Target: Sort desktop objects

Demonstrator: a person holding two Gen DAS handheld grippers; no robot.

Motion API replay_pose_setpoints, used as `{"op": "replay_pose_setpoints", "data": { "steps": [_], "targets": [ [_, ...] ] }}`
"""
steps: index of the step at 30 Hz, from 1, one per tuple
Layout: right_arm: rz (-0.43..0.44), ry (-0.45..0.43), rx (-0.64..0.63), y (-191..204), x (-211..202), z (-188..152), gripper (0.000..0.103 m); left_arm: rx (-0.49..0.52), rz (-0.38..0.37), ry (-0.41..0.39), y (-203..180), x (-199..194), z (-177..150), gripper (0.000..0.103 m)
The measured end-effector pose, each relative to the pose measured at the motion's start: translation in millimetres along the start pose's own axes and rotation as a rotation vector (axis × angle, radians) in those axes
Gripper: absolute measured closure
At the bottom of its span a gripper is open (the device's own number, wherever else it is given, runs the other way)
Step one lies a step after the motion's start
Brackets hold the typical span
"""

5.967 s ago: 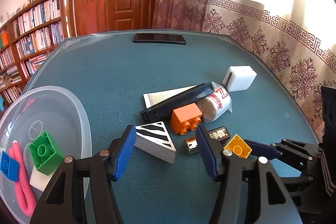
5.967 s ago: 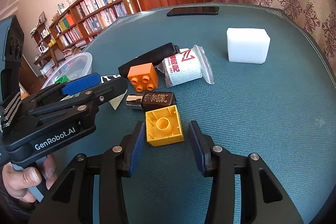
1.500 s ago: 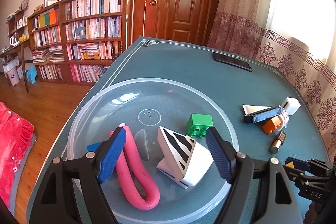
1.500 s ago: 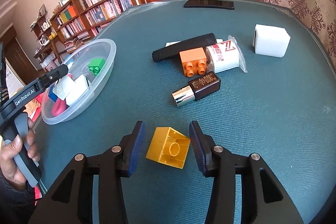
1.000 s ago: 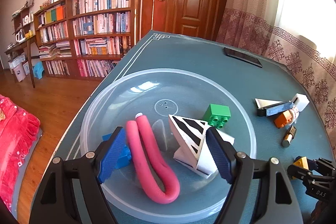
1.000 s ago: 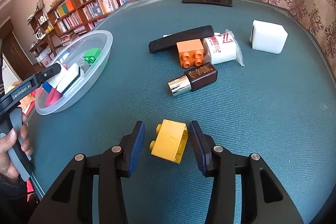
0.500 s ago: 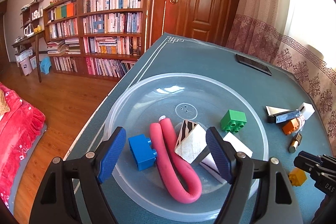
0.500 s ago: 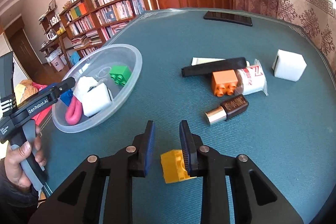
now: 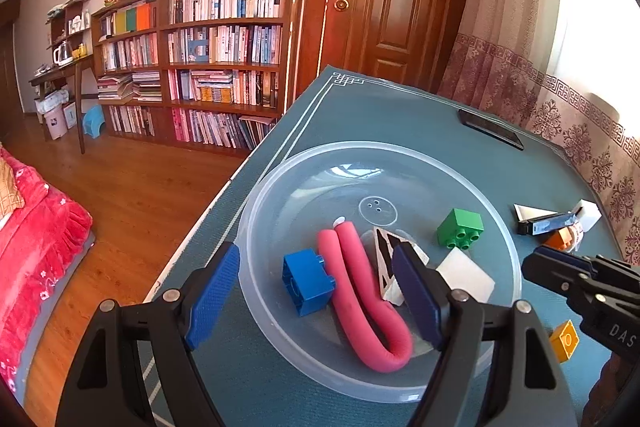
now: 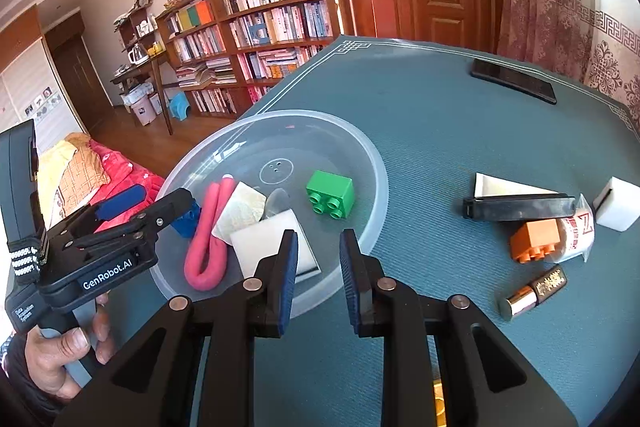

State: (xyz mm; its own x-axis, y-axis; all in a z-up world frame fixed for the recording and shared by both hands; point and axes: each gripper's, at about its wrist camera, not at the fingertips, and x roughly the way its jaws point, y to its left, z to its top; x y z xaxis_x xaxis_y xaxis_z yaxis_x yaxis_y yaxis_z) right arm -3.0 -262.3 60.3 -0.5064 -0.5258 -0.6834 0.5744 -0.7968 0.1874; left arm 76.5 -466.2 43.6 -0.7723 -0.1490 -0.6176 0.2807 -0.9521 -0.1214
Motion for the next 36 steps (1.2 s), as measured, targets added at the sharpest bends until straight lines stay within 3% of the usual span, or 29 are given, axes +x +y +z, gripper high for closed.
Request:
{"op": "replay_pose_setpoints", "data": {
  "steps": [10, 11, 13, 15, 23, 35, 36],
  "targets": [
    [0.035, 0.000, 0.010, 3.3, 10.4, 3.4, 0.078, -0.032, -0.008, 0.014, 10.8, 1.9, -3.9, 0.021],
    [0.031, -0.004, 0.012, 0.1, 6.4, 1.8, 0.076, -0.035, -0.010, 0.014, 11.6, 2.0, -4.1, 0.021],
    [0.006, -0.020, 0.022, -8.2, -2.9, -2.9, 0.056, -0.035, -0.014, 0.015, 11.3, 2.4, -4.4, 0.021],
    [-0.026, -0.029, 0.046, -19.6, -12.4, -10.1, 0.049, -0.029, -0.017, 0.017, 8.9, 2.5, -4.6, 0.021],
    [-0.087, 0.056, 0.142, -65.4, -33.0, -55.5, 0.049, -0.005, -0.026, 0.008, -1.2, -3.0, -5.1, 0.021],
    [-0.130, 0.135, 0.079, -59.2, -29.1, -83.9, 0.049, 0.024, -0.045, -0.006, -14.5, -13.0, -4.4, 0.021],
    [-0.143, 0.127, 0.077, -58.9, -29.3, -85.1, 0.054, 0.022, -0.044, -0.006, -13.5, -13.1, -4.8, 0.021]
  ]
}}
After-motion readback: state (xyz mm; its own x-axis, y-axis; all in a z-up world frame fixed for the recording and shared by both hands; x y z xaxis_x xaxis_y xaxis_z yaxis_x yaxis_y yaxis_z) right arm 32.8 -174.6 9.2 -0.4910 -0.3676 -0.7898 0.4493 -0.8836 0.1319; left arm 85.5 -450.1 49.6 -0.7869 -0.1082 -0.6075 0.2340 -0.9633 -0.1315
